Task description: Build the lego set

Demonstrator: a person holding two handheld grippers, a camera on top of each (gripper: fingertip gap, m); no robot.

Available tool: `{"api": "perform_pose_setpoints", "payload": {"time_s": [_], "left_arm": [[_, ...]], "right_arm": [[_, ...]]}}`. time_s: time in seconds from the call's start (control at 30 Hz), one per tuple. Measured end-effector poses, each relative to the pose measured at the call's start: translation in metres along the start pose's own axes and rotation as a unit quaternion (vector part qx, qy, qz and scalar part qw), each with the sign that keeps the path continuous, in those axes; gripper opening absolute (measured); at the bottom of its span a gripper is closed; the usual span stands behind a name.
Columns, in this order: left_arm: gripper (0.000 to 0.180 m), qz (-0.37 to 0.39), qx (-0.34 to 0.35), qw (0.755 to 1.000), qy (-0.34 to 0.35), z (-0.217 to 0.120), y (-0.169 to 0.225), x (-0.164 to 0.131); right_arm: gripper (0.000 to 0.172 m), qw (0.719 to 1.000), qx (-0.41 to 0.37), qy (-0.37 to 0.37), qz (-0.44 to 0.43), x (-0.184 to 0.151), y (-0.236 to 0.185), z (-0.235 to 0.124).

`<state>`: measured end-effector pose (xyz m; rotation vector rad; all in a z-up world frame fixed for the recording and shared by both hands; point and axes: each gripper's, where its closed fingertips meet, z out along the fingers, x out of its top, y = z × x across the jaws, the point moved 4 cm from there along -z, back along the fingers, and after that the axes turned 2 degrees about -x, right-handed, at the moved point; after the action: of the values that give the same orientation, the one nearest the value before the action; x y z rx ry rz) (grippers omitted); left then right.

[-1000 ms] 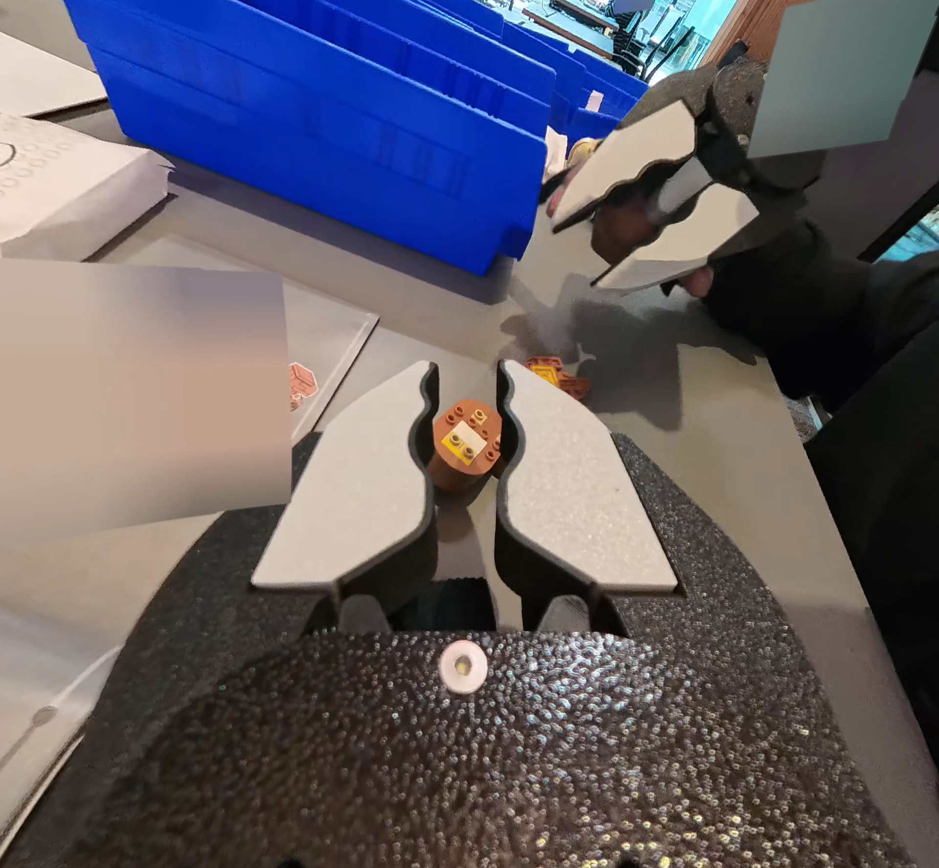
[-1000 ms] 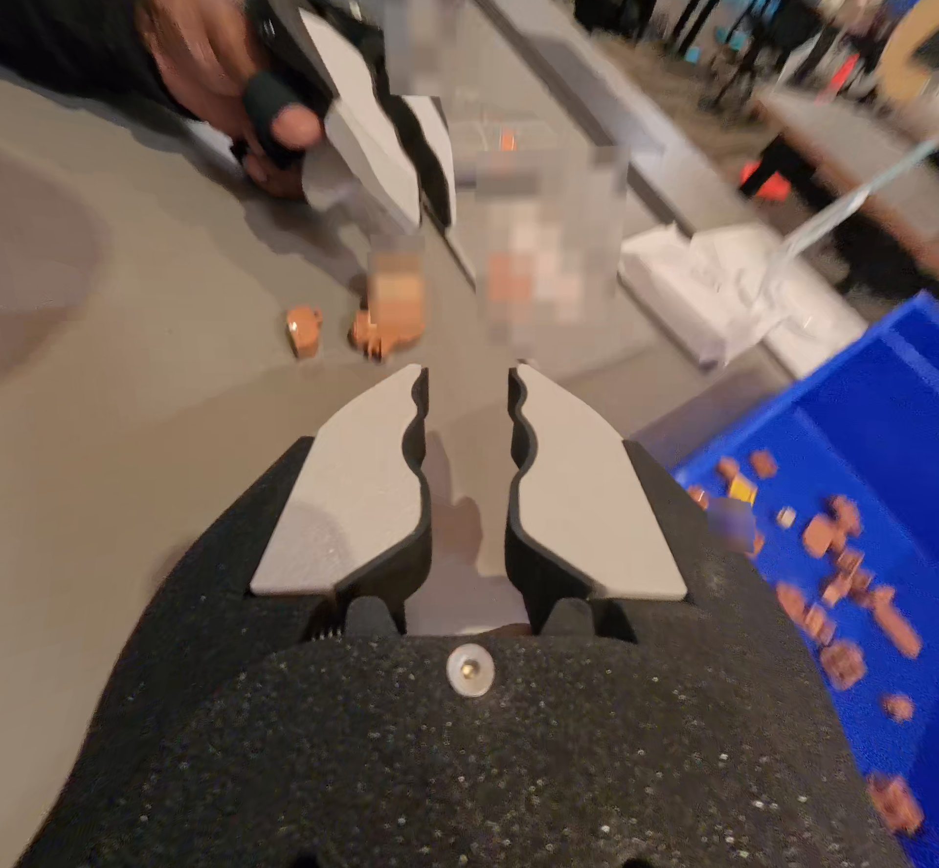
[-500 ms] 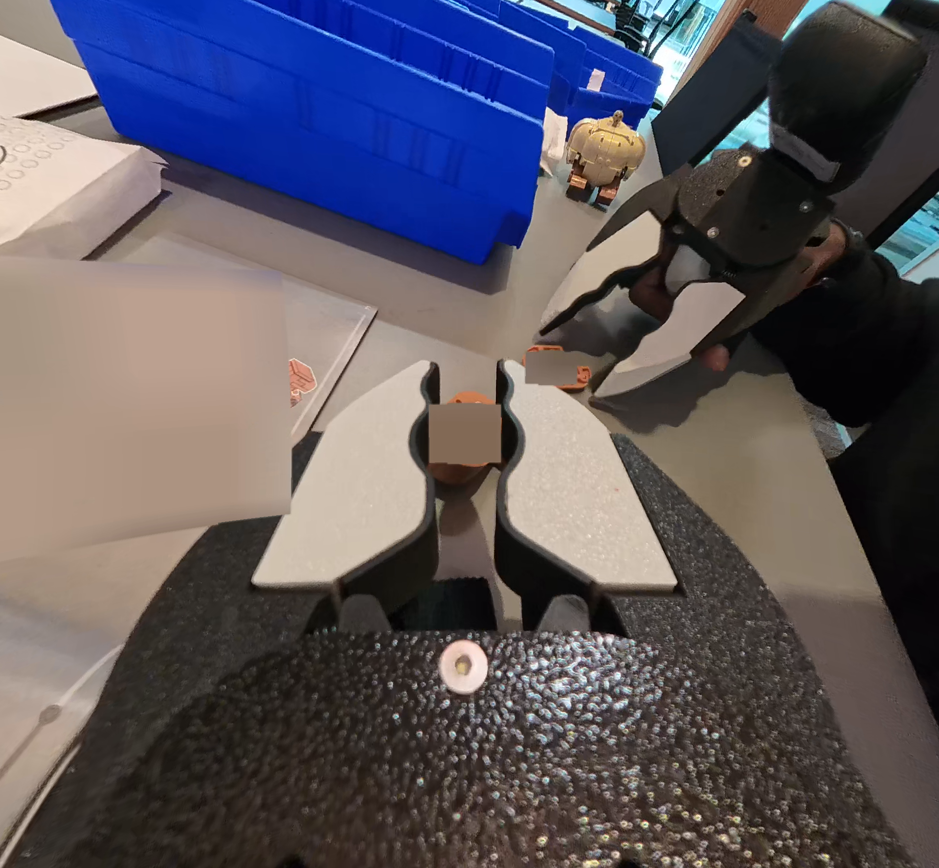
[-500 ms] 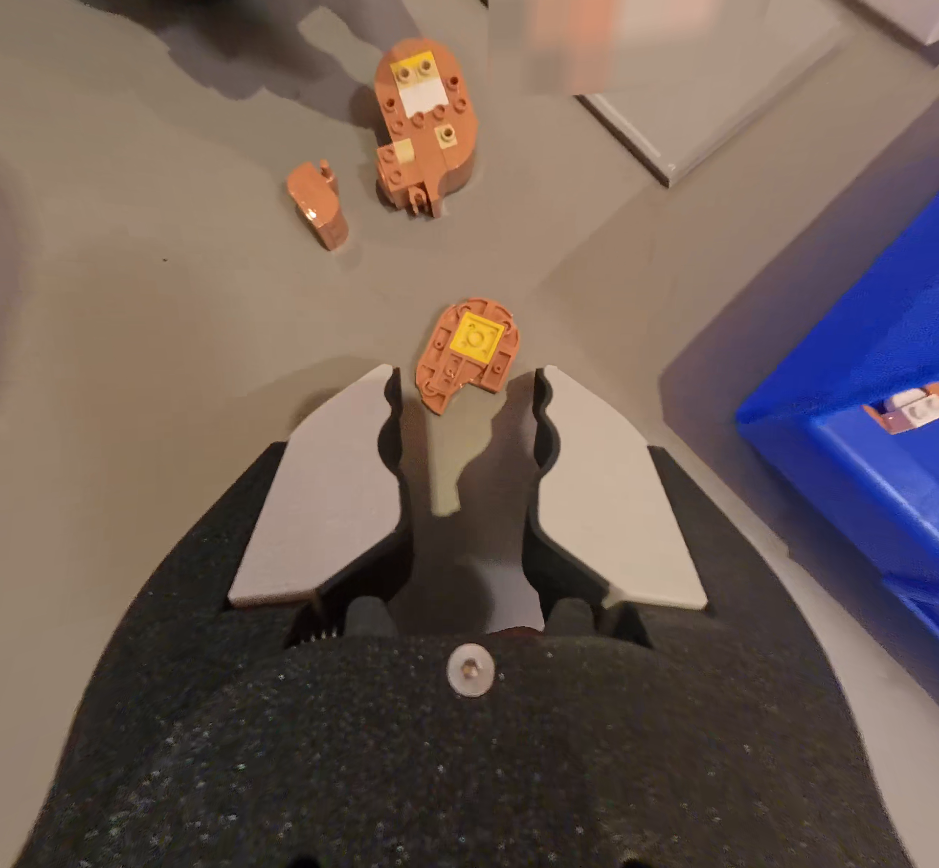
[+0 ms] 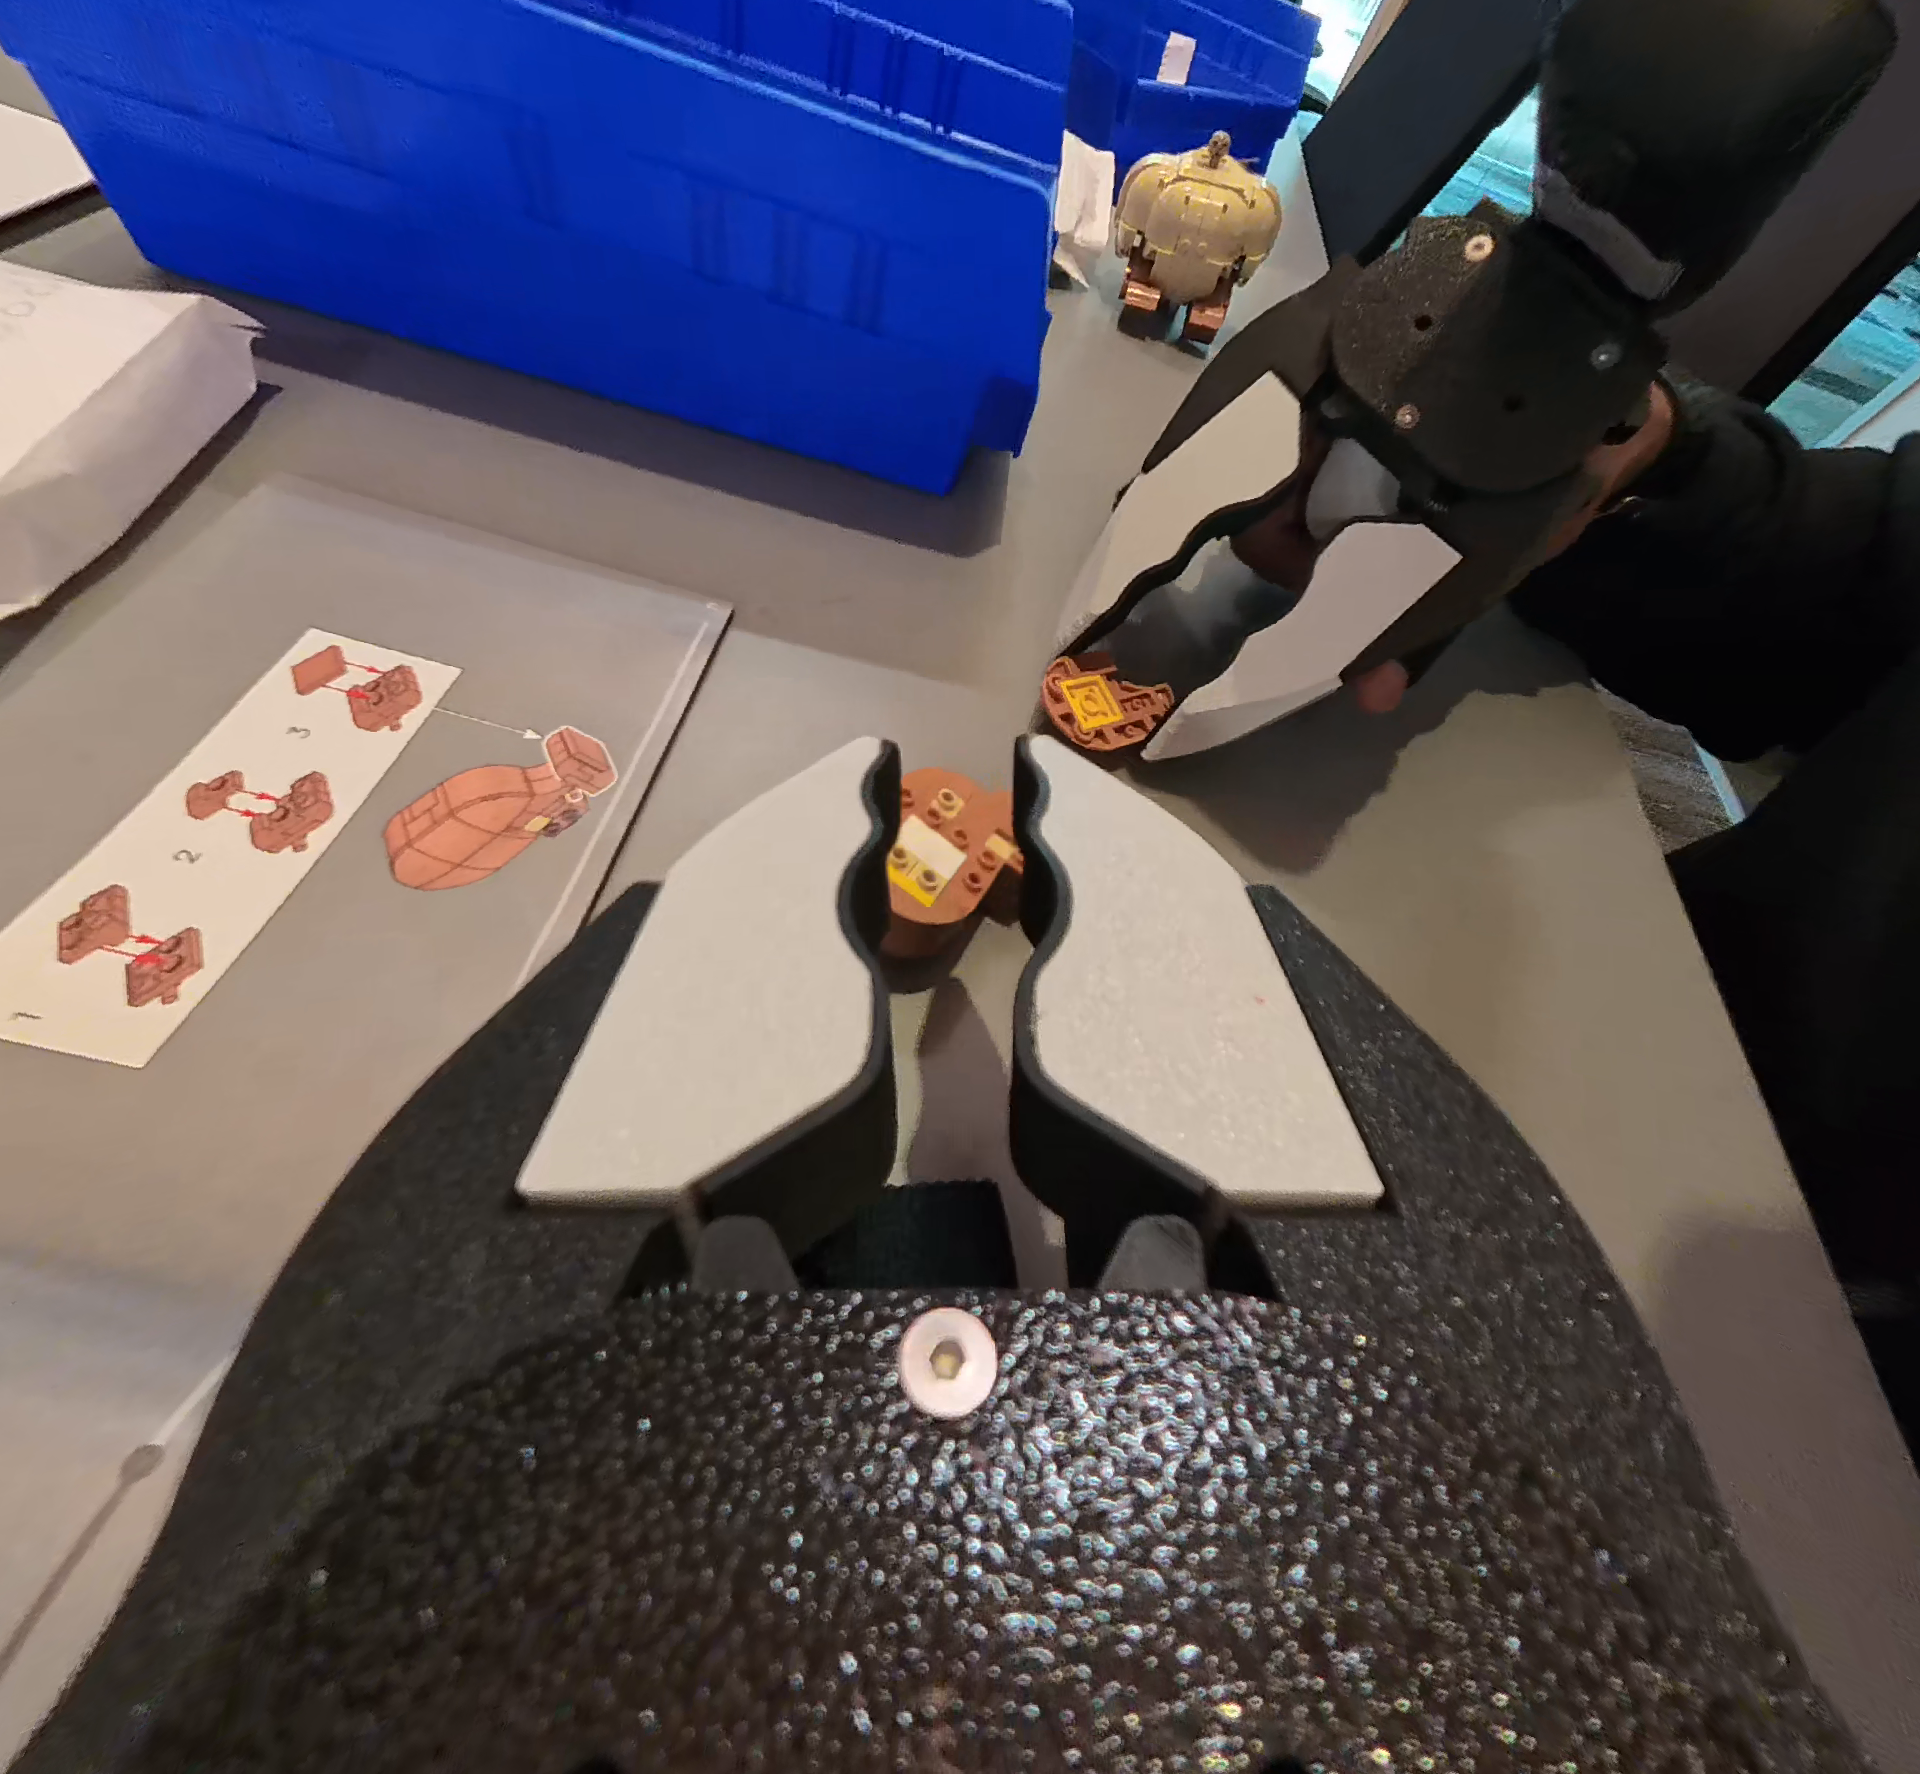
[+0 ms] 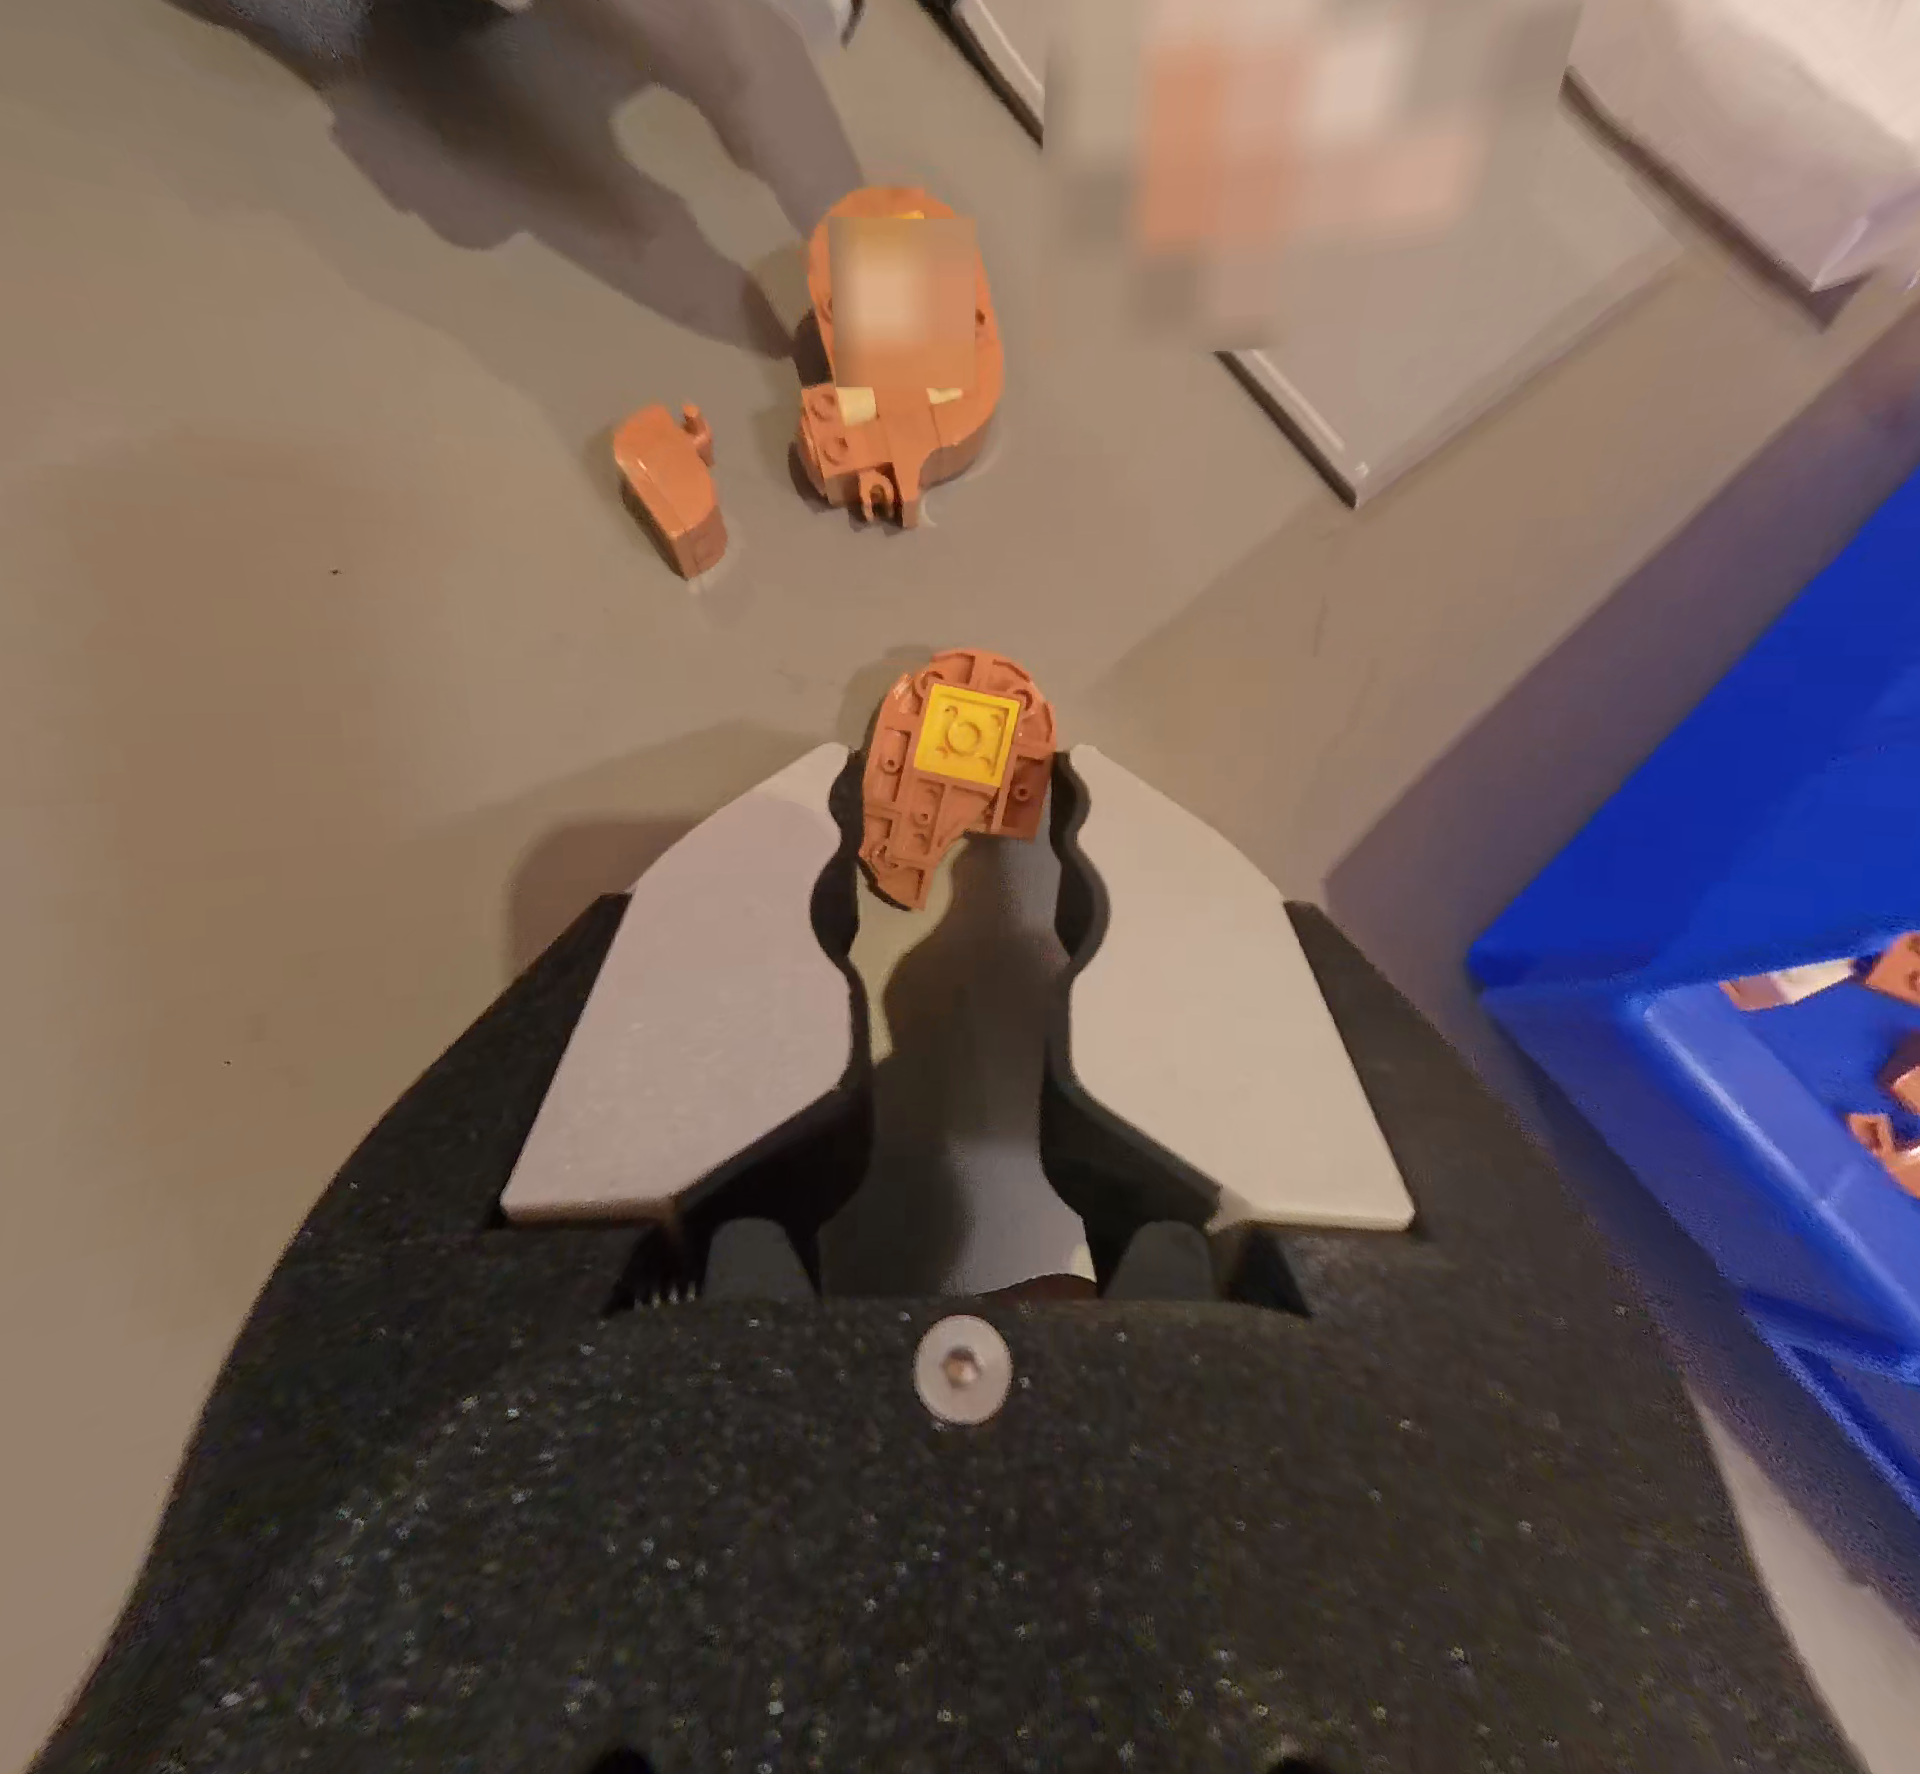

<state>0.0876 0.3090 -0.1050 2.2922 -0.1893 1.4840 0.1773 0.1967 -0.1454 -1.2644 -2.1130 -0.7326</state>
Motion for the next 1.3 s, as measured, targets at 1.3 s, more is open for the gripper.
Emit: {"api": "perform_pose_setpoints", "payload": {"time_s": [1.3], "left_arm": [[0.006,0.273,-0.06,0.959,-0.04,0.005,0.049,-0.002]], "right_arm": [[0.041,0.968,0.104,0.219,-0.065,0.054,-0.034,-0.026]]}}
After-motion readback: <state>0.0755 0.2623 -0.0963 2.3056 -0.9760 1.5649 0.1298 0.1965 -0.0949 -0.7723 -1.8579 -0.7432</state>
